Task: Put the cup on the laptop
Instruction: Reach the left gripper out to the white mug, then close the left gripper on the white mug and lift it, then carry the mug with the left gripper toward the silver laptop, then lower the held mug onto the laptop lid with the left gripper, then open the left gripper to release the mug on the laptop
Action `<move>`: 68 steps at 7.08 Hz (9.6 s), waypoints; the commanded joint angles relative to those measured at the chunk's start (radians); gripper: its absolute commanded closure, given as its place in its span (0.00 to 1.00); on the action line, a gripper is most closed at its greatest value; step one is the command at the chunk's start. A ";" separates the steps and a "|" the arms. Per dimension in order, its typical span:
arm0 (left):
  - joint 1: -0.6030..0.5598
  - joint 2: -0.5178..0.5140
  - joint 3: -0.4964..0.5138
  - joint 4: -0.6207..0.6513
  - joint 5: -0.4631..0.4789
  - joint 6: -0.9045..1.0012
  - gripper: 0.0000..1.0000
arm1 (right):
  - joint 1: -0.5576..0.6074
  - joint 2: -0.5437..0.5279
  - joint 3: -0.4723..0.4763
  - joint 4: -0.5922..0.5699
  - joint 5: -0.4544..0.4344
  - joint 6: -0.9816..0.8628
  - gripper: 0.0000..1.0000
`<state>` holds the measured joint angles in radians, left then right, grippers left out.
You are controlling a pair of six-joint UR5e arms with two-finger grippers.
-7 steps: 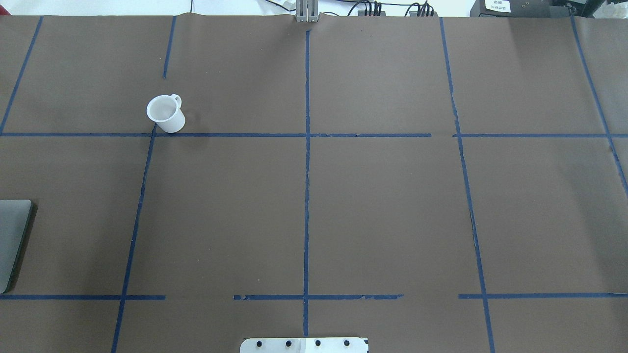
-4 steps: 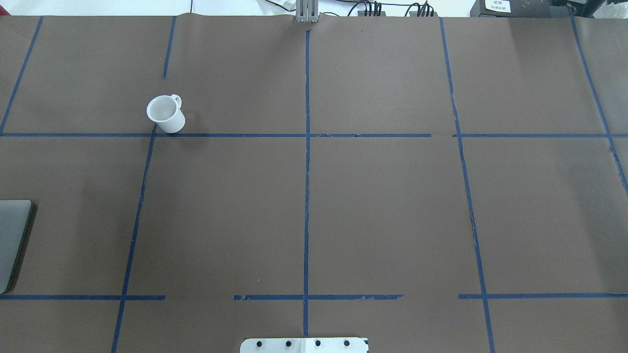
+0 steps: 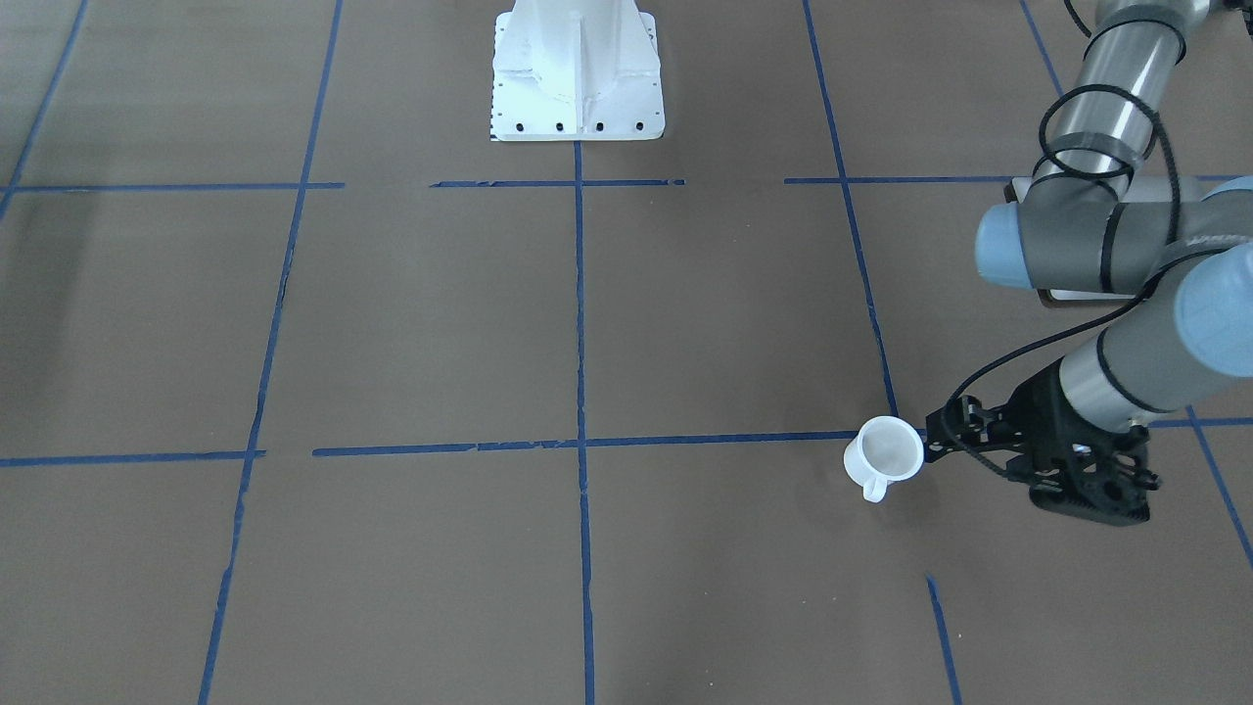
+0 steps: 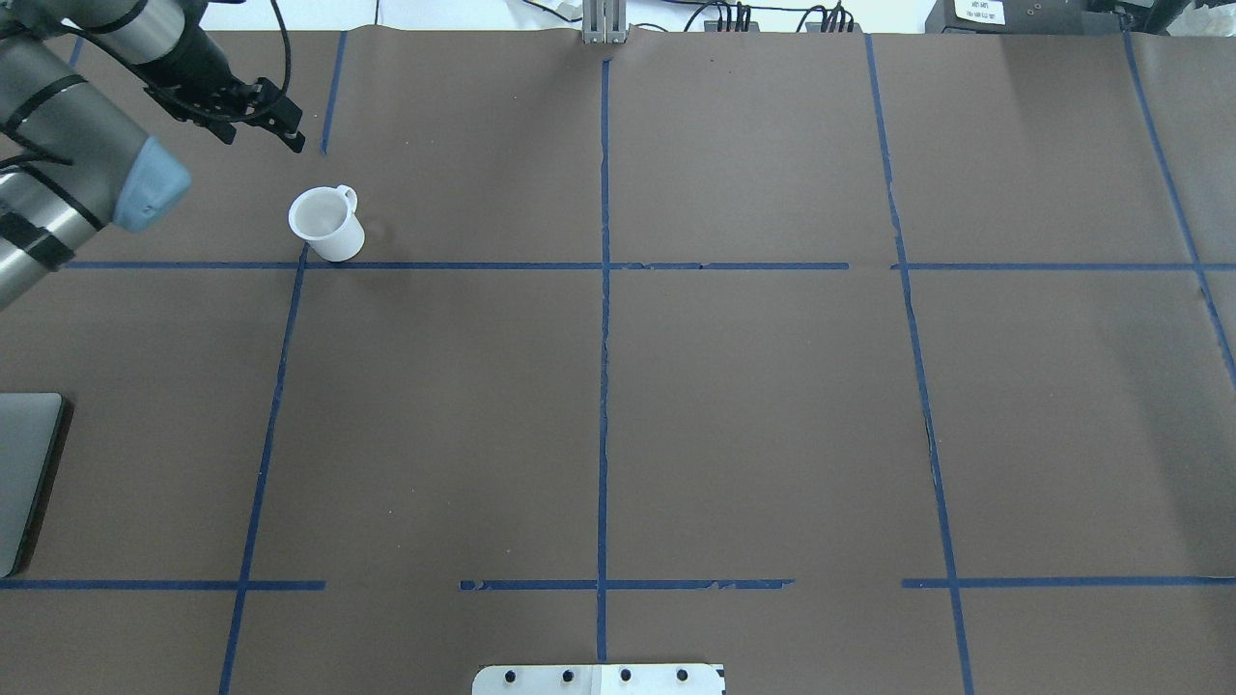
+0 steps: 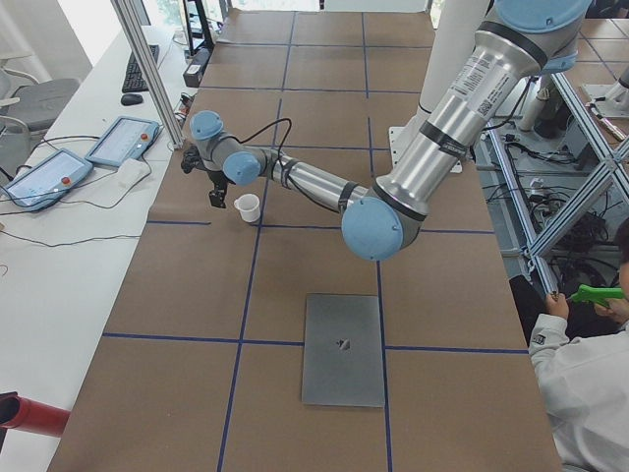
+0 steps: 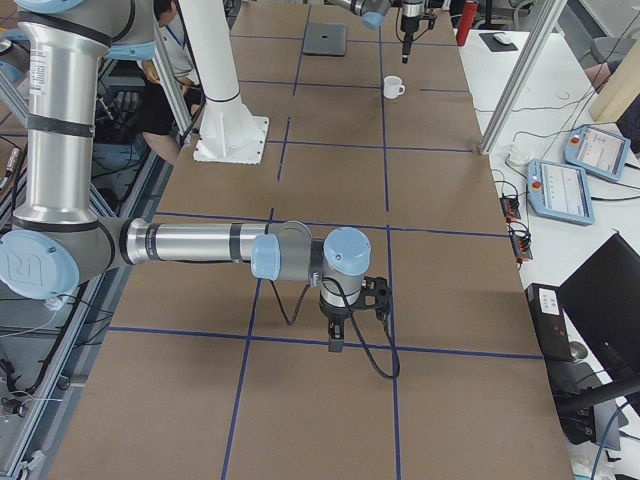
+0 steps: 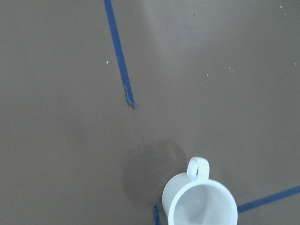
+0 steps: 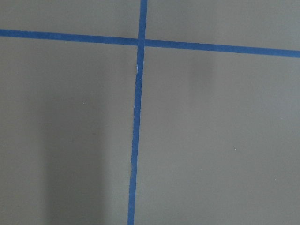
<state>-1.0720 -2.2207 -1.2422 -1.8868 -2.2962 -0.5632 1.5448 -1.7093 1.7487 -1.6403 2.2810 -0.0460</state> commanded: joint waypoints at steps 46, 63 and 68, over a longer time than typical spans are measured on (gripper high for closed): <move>-0.328 0.880 -0.386 -0.192 -0.022 0.381 0.00 | 0.000 -0.001 0.000 0.000 0.000 0.000 0.00; -0.506 0.819 -0.557 0.408 -0.032 0.706 0.00 | 0.000 -0.001 0.000 0.000 0.000 0.000 0.00; -0.510 0.842 -0.557 0.407 -0.035 0.706 0.00 | 0.000 0.000 0.000 0.000 0.000 0.000 0.00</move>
<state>-1.5824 -1.3787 -1.8091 -1.4758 -2.3310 0.1427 1.5447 -1.7093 1.7487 -1.6400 2.2809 -0.0461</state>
